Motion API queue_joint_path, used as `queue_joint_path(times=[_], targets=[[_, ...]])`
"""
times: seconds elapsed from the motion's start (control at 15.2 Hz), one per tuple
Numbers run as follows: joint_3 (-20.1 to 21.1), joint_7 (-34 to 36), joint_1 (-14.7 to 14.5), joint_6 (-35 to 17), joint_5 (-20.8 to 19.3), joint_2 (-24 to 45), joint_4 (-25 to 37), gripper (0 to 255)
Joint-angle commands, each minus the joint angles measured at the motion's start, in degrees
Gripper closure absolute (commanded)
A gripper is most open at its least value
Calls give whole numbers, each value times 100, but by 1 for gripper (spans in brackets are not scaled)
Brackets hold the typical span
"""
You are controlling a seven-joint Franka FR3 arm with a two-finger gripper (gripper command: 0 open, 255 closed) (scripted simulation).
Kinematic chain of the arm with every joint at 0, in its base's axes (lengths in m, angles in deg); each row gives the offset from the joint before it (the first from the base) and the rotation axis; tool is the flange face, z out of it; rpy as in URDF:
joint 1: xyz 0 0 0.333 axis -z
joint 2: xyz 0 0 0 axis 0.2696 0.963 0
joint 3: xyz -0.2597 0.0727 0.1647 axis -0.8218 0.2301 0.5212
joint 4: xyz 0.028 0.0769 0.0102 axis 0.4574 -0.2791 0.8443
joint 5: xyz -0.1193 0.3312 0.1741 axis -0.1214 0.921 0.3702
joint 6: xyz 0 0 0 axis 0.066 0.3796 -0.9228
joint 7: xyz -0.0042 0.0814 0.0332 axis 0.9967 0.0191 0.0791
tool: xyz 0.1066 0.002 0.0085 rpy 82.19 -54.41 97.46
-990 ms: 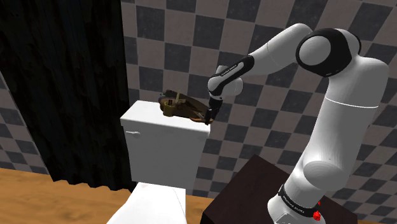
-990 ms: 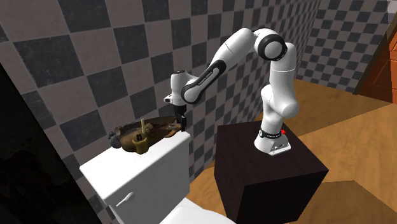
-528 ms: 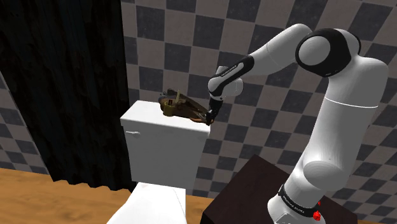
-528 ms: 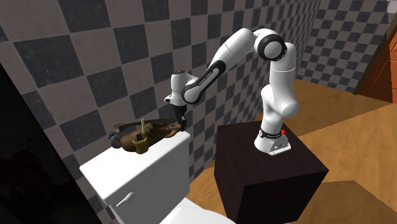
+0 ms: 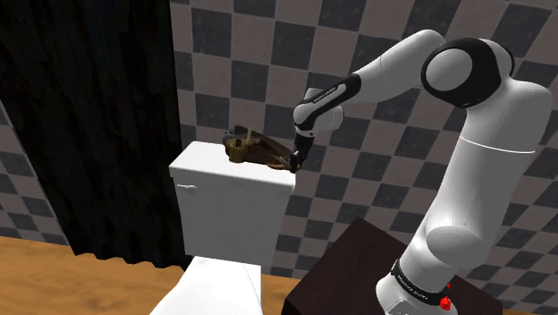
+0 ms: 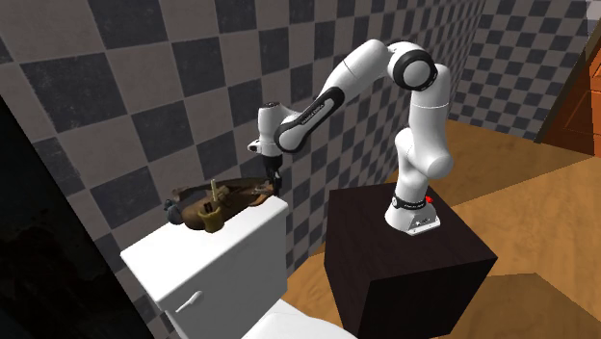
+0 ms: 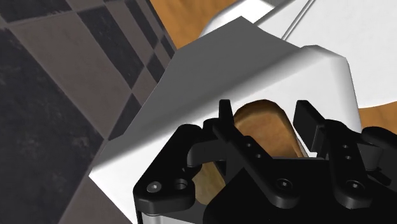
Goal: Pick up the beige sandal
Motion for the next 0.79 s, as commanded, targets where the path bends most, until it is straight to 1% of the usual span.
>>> queue_joint_path(times=[0.0,0.59,0.73], targets=[[-16,51,-5,148,-65,-121,42,255],[-42,244,-19,792,-286,-536,300,255],[-41,247,-18,803,-289,-542,305,255]])
